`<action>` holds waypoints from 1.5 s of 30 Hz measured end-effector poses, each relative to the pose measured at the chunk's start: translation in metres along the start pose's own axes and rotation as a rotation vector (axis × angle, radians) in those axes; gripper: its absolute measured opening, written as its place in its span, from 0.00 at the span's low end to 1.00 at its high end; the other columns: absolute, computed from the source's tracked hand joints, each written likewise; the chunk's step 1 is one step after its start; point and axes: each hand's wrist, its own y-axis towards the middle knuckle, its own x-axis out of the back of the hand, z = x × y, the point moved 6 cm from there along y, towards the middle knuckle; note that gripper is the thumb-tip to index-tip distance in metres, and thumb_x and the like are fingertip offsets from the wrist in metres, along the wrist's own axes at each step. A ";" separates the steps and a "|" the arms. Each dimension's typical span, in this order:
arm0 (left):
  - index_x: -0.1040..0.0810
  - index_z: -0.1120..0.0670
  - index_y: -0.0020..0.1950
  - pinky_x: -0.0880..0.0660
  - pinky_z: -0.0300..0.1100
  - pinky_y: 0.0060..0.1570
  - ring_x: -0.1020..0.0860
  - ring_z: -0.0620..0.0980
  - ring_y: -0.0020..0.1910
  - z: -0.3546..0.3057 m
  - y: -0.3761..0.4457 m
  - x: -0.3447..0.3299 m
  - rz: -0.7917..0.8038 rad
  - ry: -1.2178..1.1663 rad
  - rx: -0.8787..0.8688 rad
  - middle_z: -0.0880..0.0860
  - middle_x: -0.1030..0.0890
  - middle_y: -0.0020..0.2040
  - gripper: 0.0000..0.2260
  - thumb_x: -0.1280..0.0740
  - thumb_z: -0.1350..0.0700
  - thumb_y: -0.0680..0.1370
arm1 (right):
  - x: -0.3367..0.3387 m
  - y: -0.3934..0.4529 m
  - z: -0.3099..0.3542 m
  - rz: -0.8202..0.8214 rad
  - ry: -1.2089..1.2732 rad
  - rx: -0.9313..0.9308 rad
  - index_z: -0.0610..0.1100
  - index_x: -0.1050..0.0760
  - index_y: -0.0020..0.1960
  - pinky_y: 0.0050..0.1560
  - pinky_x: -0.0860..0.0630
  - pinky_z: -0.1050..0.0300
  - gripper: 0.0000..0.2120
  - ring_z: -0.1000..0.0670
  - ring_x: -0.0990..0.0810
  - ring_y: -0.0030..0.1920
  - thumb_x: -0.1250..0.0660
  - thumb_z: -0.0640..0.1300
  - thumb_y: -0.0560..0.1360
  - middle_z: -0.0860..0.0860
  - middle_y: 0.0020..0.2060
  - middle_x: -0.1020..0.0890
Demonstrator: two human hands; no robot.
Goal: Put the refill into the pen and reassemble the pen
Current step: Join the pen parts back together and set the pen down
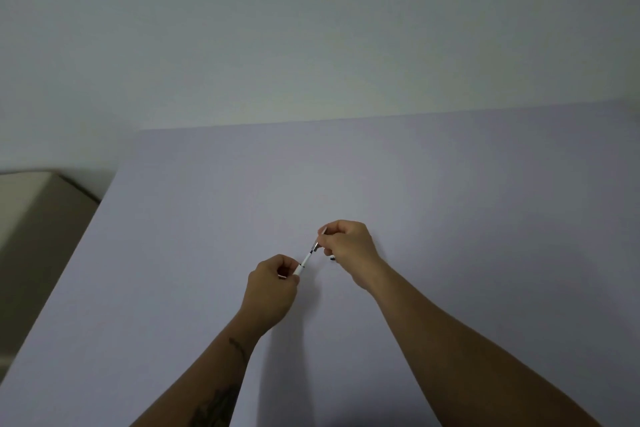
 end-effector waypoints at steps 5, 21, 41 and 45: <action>0.19 0.51 0.42 0.31 0.34 0.28 0.25 0.46 0.30 -0.002 -0.001 0.005 -0.022 -0.037 -0.018 0.50 0.18 0.39 0.08 0.33 0.63 0.75 | -0.008 -0.004 -0.007 0.049 -0.009 -0.033 0.46 0.18 0.40 0.32 0.27 0.63 0.06 0.52 0.20 0.35 0.30 0.36 0.72 0.47 0.40 0.14; 0.17 0.51 0.41 0.31 0.33 0.27 0.27 0.44 0.28 -0.008 0.000 0.011 -0.076 -0.062 -0.071 0.51 0.19 0.35 0.07 0.30 0.62 0.75 | -0.007 -0.008 0.006 0.201 -0.342 0.003 0.42 0.20 0.42 0.36 0.27 0.59 0.16 0.51 0.23 0.35 0.30 0.56 0.72 0.50 0.35 0.17; 0.19 0.48 0.38 0.29 0.37 0.29 0.27 0.45 0.28 -0.013 -0.007 0.009 -0.043 -0.014 -0.092 0.47 0.20 0.34 0.10 0.31 0.61 0.76 | -0.004 -0.016 0.005 0.179 -0.392 0.088 0.41 0.21 0.40 0.37 0.27 0.57 0.21 0.51 0.24 0.34 0.32 0.60 0.72 0.49 0.34 0.19; 0.18 0.51 0.40 0.31 0.35 0.28 0.27 0.45 0.28 -0.013 -0.008 0.012 -0.049 -0.034 -0.074 0.48 0.20 0.34 0.08 0.31 0.61 0.76 | 0.000 -0.018 0.003 0.265 -0.092 -0.025 0.46 0.18 0.53 0.37 0.26 0.58 0.08 0.51 0.20 0.39 0.29 0.43 0.74 0.47 0.42 0.16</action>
